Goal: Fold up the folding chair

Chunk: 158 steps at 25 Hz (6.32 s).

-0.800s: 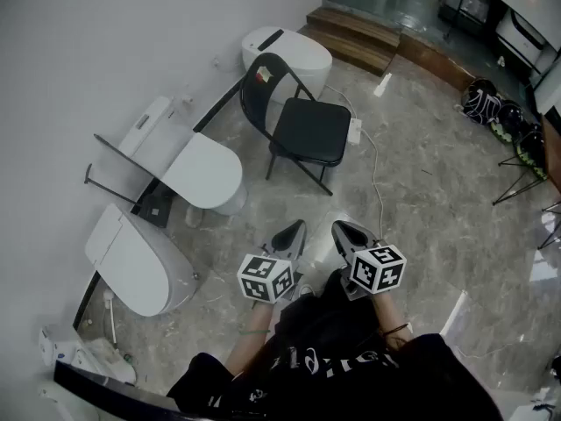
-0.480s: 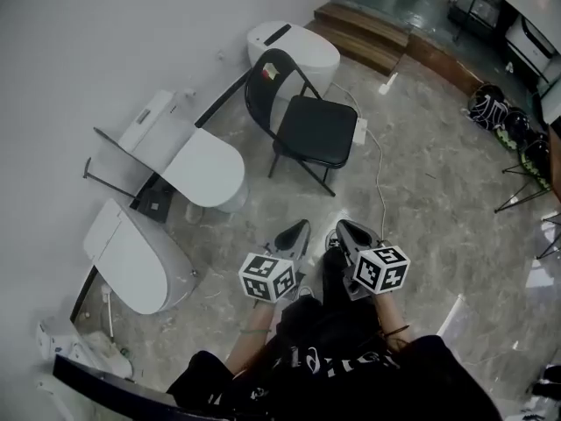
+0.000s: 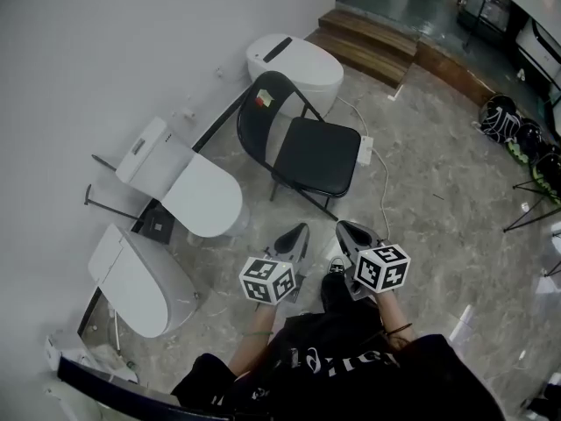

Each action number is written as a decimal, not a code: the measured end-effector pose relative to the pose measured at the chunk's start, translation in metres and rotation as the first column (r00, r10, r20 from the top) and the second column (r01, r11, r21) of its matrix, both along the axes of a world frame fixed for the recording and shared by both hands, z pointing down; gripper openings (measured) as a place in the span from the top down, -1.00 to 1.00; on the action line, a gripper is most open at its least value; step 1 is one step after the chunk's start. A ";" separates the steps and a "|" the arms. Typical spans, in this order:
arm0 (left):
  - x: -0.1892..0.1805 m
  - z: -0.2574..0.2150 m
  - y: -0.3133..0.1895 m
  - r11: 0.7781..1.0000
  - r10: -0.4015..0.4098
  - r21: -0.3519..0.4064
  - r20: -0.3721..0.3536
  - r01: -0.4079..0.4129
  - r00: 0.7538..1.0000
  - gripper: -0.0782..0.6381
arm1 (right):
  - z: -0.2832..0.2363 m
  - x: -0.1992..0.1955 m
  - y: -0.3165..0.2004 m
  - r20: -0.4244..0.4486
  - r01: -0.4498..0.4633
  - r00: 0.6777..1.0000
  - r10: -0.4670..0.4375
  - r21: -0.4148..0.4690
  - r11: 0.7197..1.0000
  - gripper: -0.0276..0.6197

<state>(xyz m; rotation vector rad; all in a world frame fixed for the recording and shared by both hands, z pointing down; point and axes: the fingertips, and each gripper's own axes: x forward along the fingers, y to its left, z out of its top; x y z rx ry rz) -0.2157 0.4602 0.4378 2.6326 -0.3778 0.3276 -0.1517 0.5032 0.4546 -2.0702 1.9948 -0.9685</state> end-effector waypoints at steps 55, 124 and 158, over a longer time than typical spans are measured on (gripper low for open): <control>0.160 0.128 -0.569 0.999 -0.041 -0.002 0.479 0.048 0.877 0.33 | 0.107 0.224 -0.331 0.189 -0.203 0.953 0.238 -0.184 0.962 0.85; 0.216 0.194 -0.600 0.994 0.083 0.023 0.509 -0.110 0.857 0.34 | 0.562 0.354 -0.265 0.680 0.072 0.726 0.098 -0.217 0.973 0.00; 0.258 0.011 -0.508 0.964 0.260 -0.049 0.356 -0.260 0.898 0.36 | 0.262 0.263 -0.400 0.548 0.120 0.835 -0.055 -0.083 0.989 0.30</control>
